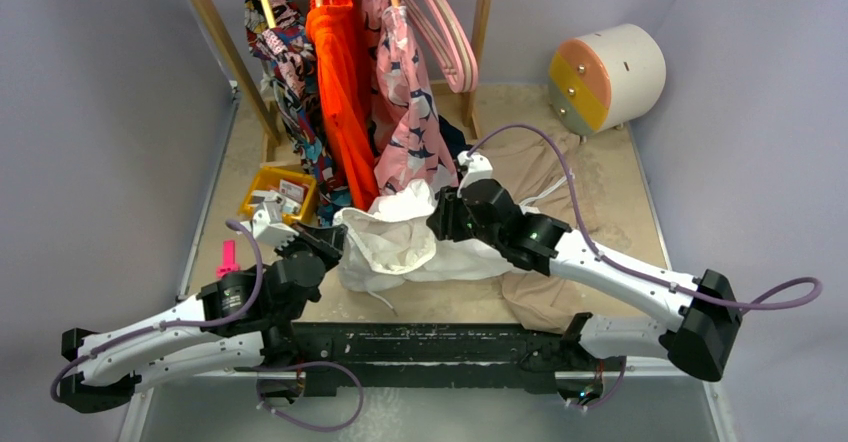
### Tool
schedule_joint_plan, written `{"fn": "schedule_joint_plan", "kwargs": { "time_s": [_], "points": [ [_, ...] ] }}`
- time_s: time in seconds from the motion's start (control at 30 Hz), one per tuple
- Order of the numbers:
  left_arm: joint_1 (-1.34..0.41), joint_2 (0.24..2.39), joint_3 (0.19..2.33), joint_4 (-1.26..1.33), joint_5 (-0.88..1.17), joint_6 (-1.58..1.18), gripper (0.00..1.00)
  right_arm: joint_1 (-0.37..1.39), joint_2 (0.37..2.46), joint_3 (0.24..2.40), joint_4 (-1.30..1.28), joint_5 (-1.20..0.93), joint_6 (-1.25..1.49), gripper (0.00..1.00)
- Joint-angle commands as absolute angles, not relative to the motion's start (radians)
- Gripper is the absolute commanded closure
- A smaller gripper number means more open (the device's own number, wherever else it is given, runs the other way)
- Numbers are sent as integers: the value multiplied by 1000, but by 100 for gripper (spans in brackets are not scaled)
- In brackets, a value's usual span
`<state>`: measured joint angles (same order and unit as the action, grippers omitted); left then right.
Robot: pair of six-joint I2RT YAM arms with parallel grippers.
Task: Place the shorts on the hanger
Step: Adjust the shorts at the center of the board.
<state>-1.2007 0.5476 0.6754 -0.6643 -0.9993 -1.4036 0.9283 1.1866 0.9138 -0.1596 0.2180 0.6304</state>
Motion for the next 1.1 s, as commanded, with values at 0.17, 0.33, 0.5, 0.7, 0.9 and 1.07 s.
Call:
{"fn": "schedule_joint_plan", "kwargs": {
  "time_s": [0.17, 0.33, 0.5, 0.7, 0.9, 1.07],
  "points": [
    [-1203, 570, 675, -632, -1055, -1488, 100, 925, 1044, 749, -7, 35, 674, 41],
    [-1202, 580, 679, -630, -1052, -1486, 100, 927, 1064, 692, 68, -17, 707, 40],
    [-1203, 576, 683, -643, -1048, -1484, 100, 926, 1135, 729, 70, 22, 701, 45],
    [-1202, 554, 707, -675, -1036, -1444, 100, 925, 1166, 850, -59, 147, 672, 98],
    [-1202, 518, 787, -741, -1018, -1322, 100, 924, 1081, 1084, -292, 289, 542, 100],
    [-1203, 487, 772, -739, -960, -1245, 91, 924, 1052, 1113, -388, 289, 546, 100]
  ]
}}
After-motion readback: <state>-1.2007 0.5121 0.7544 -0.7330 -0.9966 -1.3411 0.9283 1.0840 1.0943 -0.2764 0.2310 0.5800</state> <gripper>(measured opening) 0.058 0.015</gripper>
